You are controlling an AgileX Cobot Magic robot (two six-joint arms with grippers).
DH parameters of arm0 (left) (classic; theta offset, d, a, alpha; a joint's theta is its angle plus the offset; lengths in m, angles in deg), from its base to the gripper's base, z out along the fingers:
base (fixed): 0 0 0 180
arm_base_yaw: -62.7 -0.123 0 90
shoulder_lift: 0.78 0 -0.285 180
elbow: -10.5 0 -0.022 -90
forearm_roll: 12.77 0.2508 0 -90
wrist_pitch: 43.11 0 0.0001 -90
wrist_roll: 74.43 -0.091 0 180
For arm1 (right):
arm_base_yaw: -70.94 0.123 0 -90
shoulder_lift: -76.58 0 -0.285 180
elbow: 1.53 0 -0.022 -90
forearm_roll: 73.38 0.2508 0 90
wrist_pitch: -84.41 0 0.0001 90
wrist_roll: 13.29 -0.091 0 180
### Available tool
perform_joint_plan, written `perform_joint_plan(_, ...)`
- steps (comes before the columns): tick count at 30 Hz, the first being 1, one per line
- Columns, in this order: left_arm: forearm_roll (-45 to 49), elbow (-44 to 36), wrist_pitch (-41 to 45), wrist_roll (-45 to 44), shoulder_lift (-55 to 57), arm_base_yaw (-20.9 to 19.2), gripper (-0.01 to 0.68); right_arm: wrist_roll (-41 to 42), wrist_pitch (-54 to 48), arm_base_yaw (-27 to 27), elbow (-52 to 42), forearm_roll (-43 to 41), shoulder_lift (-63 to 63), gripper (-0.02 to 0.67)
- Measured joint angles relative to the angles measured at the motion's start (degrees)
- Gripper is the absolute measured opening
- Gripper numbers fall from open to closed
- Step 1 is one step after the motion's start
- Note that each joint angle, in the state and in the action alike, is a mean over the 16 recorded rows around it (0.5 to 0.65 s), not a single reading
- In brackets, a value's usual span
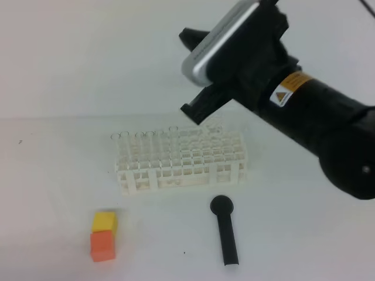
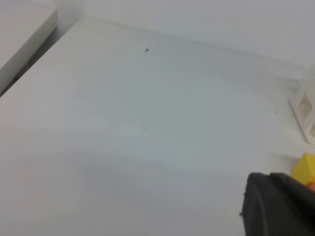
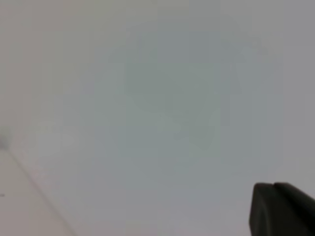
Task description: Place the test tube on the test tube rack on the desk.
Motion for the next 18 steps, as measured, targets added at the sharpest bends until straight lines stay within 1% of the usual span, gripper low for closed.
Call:
perform_joint_plan(3,0.0,0.0,0.0,0.0,0.0,0.0,-0.001,4.6,-4.1,0.0,-0.5,3.3,-5.6,0.004)
perform_joint_plan(7,0.0,0.0,0.0,0.0,0.0,0.0,-0.001,12.3,-7.4,0.0,-1.7,11.8,-12.8,0.000)
perform_joint_plan(13,0.0,0.0,0.1,0.0,0.0,0.0,-0.001,24.5,-8.4,0.0,-3.9,31.7,-21.9,-0.001)
perform_joint_plan(18,0.0,0.0,0.1,0.0,0.0,0.0,-0.001,32.2,-3.0,0.0,-5.2,48.8,-26.3,-0.001)
